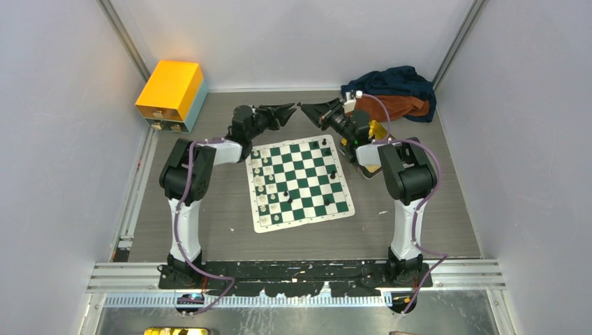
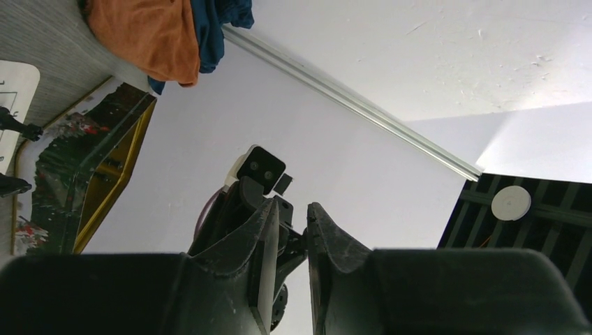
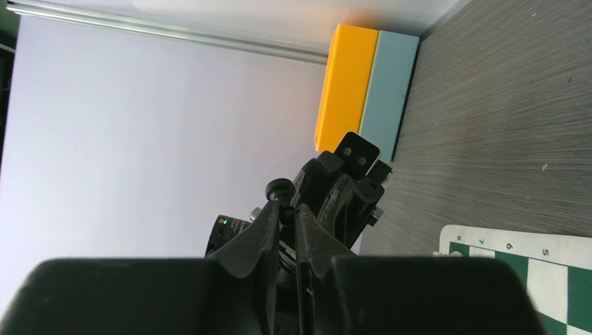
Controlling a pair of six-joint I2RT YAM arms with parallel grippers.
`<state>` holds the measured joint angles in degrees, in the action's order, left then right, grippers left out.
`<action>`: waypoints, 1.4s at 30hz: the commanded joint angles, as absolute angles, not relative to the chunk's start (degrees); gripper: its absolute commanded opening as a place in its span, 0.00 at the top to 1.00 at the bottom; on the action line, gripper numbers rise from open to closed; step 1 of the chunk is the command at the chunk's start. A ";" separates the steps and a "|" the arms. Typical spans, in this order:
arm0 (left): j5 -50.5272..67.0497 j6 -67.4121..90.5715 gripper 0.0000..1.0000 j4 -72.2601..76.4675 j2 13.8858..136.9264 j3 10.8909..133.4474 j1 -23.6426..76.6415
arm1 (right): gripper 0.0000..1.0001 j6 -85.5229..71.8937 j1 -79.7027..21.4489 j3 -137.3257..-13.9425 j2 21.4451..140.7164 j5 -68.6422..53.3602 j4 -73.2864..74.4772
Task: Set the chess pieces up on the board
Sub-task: Place the chess piece on the chessboard.
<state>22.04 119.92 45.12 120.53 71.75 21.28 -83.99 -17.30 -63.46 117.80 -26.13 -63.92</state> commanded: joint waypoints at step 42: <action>16.39 45.93 0.35 -26.87 96.08 82.38 14.50 | 0.99 -19.37 -30.32 -114.28 118.07 3.86 65.53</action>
